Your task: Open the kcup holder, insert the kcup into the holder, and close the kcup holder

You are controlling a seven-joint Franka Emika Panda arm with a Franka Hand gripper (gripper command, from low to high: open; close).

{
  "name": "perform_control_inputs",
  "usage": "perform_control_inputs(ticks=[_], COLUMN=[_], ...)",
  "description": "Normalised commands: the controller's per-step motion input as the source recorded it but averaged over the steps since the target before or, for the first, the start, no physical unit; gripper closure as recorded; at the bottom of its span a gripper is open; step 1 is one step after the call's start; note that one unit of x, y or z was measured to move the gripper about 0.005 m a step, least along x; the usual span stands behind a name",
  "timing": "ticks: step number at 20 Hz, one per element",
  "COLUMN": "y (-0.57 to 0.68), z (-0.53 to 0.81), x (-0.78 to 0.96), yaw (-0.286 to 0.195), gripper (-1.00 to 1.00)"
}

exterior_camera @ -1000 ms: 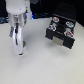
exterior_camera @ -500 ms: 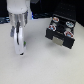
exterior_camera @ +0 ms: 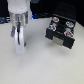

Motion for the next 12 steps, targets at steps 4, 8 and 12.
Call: perform_control_inputs(ticks=[4,8,12], y=[0.21,0.40,0.54], z=[0.59,0.80,0.79], x=[0.08,0.15,0.15], yaw=[-0.043,-0.002,0.007], gripper=[1.00,1.00,1.00])
